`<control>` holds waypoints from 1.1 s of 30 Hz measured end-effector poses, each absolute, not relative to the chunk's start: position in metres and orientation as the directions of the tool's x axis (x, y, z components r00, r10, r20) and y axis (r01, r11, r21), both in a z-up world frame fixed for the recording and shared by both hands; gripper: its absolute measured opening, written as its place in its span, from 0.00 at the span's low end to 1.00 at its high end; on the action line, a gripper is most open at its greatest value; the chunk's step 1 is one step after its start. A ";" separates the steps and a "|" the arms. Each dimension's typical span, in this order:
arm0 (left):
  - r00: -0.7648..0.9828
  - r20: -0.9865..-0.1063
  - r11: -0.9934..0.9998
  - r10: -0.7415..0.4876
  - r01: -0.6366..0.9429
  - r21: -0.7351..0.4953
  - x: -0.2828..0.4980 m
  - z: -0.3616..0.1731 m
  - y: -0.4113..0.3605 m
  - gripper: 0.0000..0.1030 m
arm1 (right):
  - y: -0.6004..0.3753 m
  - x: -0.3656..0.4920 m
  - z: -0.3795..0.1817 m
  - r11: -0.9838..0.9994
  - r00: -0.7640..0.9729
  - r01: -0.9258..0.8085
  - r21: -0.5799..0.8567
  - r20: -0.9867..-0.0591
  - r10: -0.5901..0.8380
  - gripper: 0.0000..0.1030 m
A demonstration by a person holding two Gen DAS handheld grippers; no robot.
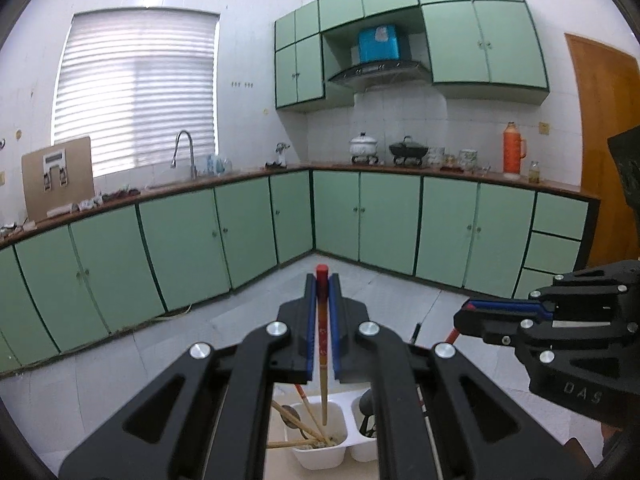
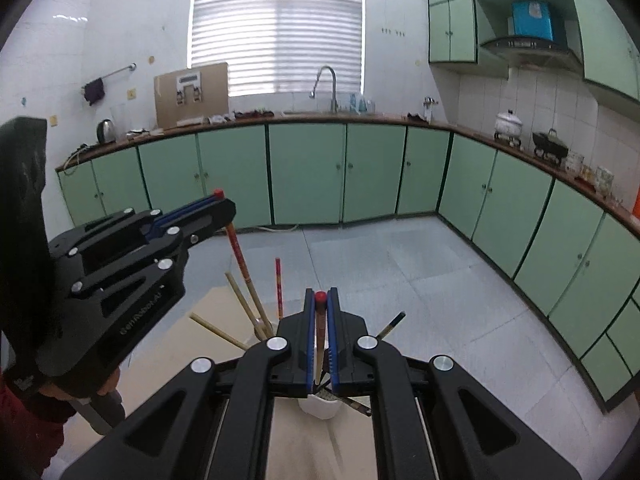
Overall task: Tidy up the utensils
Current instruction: 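Lift both red chopsticks and drop them into the white holder with both tools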
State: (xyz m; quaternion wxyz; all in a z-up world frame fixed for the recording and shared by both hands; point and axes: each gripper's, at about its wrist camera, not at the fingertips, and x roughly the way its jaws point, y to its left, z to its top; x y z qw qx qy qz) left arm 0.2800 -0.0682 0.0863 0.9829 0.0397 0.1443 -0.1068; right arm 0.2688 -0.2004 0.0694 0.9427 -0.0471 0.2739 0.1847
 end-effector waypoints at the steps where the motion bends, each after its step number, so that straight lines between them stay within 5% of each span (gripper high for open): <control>1: 0.932 -0.306 0.975 -0.196 0.219 0.040 0.285 0.080 -0.066 0.05 | -0.200 0.271 0.064 0.928 0.779 -0.371 0.017 -0.538 0.321 0.06; 19: 0.884 -0.439 0.984 -0.163 0.180 -0.002 0.327 0.007 -0.045 0.08 | -0.189 0.306 0.002 0.944 0.753 -0.329 0.014 -0.599 0.271 0.07; 21: 0.883 -0.441 0.984 -0.163 0.178 -0.009 0.326 0.006 -0.044 0.24 | -0.189 0.305 -0.001 0.944 0.757 -0.329 0.004 -0.596 0.266 0.12; 22: 0.884 -0.438 0.984 -0.167 0.176 -0.019 0.325 0.006 -0.042 0.39 | -0.190 0.304 -0.001 0.946 0.764 -0.324 -0.006 -0.592 0.258 0.26; 23: 0.886 -0.431 0.984 -0.169 0.173 -0.031 0.324 0.007 -0.039 0.45 | -0.191 0.303 -0.001 0.948 0.768 -0.318 -0.007 -0.588 0.253 0.39; 33: 0.924 -0.344 0.986 -0.167 0.158 -0.053 0.287 0.035 -0.022 0.64 | -0.209 0.272 0.023 0.965 0.838 -0.260 -0.024 -0.502 0.213 0.60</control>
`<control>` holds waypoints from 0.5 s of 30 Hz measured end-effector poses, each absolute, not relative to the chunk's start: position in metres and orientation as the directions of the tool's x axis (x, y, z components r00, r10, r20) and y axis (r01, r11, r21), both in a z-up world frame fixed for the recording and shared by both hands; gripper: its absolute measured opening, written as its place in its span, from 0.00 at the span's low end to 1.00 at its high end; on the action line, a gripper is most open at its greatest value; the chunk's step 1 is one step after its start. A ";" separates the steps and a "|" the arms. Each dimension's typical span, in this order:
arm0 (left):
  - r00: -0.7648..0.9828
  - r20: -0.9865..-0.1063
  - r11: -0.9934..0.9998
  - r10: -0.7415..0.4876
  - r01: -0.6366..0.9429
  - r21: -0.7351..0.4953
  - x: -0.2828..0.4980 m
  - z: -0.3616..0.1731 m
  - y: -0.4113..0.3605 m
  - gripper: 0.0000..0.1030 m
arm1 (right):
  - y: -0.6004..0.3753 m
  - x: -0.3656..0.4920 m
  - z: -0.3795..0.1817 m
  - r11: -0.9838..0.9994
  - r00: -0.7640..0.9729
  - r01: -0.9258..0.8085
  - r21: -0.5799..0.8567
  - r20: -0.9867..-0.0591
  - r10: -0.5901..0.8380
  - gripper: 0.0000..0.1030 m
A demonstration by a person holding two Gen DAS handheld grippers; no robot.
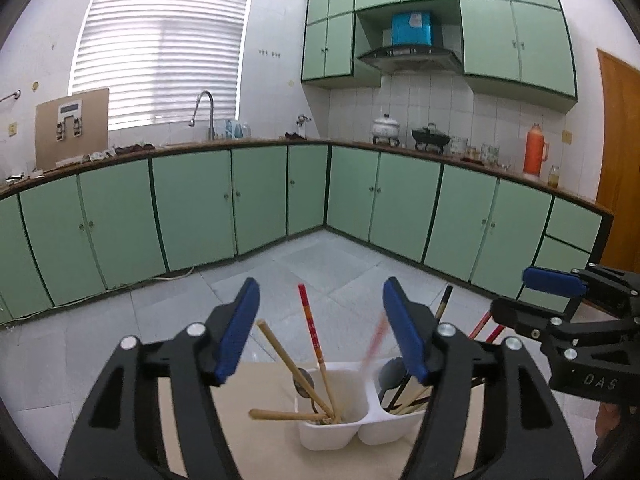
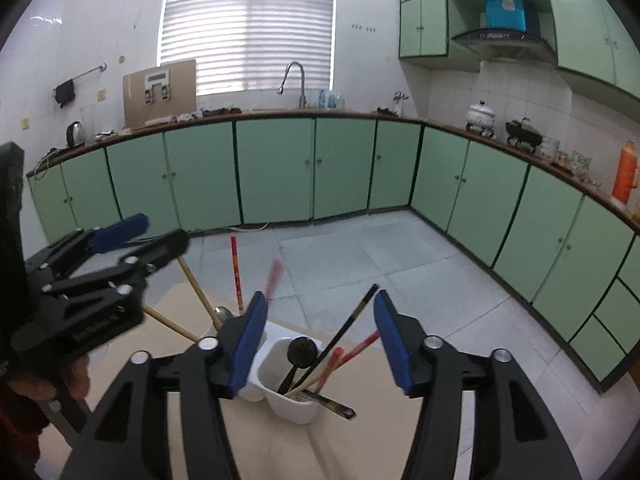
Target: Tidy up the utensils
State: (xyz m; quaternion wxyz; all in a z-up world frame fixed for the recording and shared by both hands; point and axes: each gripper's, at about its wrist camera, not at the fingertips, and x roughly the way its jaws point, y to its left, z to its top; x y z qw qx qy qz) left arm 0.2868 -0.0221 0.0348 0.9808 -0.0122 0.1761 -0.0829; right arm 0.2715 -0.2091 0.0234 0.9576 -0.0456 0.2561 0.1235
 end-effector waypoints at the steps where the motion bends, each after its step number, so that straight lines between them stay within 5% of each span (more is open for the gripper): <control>1: 0.928 -0.333 0.986 -0.166 0.157 -0.055 0.281 0.037 -0.021 0.66 | -0.210 0.268 0.026 0.967 0.845 -0.253 -0.027 -0.494 0.207 0.61; 7: 0.946 -0.287 0.988 -0.153 0.143 -0.054 0.242 0.045 -0.021 0.85 | -0.213 0.231 0.033 0.971 0.876 -0.235 -0.044 -0.442 0.192 0.80; 15: 0.947 -0.285 0.988 -0.146 0.126 -0.088 0.192 0.042 -0.013 0.91 | -0.211 0.177 0.025 0.978 0.896 -0.206 -0.041 -0.409 0.172 0.94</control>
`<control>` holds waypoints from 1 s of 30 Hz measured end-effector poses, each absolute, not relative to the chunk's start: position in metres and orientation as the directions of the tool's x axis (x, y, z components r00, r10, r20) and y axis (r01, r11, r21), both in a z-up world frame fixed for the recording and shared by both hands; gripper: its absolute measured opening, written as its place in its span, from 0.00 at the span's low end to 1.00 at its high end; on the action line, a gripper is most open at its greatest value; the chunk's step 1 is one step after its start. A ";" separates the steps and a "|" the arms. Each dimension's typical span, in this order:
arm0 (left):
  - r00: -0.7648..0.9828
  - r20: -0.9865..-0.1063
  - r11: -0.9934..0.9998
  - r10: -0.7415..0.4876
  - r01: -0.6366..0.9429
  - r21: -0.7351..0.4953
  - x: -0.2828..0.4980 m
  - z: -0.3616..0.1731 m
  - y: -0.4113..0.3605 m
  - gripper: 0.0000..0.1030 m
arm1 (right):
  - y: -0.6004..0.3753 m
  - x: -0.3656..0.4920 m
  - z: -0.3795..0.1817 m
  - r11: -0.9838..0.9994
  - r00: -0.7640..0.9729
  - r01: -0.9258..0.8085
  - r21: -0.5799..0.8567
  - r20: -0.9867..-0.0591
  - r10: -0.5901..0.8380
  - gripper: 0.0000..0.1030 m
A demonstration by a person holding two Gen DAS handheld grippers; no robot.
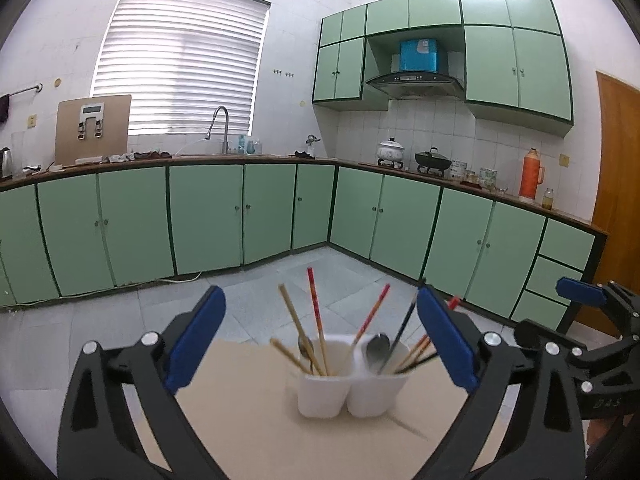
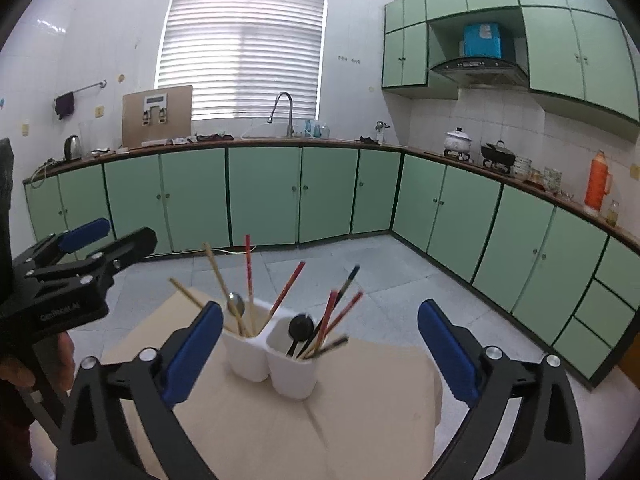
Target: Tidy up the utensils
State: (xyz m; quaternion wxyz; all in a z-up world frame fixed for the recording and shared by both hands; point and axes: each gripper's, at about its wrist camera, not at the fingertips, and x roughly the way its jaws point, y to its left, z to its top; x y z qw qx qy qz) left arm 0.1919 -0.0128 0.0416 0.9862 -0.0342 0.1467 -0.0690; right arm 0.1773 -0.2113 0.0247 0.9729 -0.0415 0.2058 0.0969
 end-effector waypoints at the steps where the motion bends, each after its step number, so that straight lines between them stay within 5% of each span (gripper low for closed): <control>1: 0.948 -0.286 0.989 -0.140 0.122 -0.078 0.185 0.040 -0.013 0.92 | -0.212 0.170 0.023 0.980 0.900 -0.195 -0.034 -0.403 0.165 0.94; 30: 0.951 -0.289 0.994 -0.106 0.102 -0.031 0.059 0.015 -0.013 0.93 | -0.214 0.062 -0.001 0.982 0.905 -0.182 0.057 -0.380 0.190 0.94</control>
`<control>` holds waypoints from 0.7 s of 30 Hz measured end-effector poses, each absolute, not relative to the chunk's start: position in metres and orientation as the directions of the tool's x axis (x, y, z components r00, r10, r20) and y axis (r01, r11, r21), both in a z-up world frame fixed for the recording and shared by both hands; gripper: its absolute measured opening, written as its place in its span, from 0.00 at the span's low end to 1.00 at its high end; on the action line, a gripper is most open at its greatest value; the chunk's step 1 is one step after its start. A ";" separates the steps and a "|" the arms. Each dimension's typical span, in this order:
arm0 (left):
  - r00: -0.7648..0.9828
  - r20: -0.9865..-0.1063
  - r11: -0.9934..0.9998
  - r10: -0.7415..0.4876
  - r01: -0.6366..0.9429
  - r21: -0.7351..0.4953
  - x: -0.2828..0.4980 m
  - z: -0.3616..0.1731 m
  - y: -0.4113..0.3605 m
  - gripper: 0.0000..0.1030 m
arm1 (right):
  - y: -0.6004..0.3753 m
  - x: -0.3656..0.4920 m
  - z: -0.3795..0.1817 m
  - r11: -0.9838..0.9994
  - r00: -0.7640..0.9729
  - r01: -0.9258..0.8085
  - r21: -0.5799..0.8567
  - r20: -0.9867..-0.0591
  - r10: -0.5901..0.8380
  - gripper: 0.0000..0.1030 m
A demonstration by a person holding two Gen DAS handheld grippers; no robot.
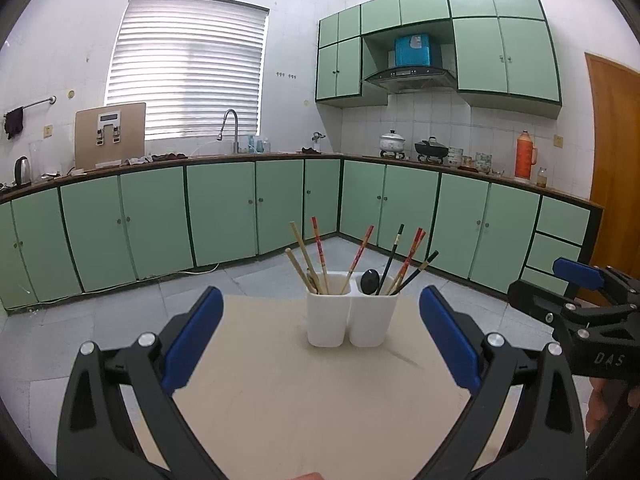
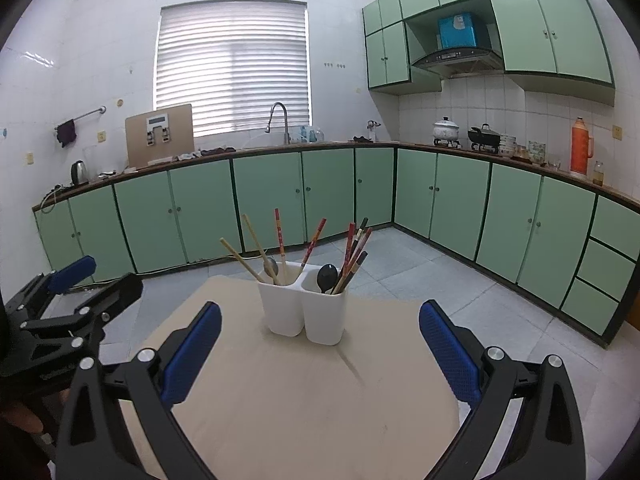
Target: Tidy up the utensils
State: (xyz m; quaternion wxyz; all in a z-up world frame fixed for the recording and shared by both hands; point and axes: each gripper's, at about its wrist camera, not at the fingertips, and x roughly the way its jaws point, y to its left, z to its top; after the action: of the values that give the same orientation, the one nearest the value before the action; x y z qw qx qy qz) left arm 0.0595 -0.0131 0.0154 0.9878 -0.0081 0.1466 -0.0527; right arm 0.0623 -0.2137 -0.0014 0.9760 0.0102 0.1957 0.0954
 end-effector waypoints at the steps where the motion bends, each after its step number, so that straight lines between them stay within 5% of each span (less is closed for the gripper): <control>1: 0.952 -0.287 0.995 -0.104 0.099 -0.032 0.057 0.016 -0.012 0.93 | -0.213 0.060 -0.001 0.982 0.906 -0.183 0.055 -0.379 0.190 0.94; 21: 0.956 -0.273 0.994 -0.112 0.108 -0.031 0.042 0.020 -0.013 0.93 | -0.203 0.048 0.006 0.979 0.911 -0.203 0.030 -0.360 0.200 0.94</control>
State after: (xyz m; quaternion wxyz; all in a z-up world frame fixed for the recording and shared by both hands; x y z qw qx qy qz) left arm 0.0417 -0.0129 0.0199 0.9888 -0.0077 0.1384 -0.0555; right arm 0.0479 -0.2030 0.0060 0.9776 -0.0040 0.1837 0.1030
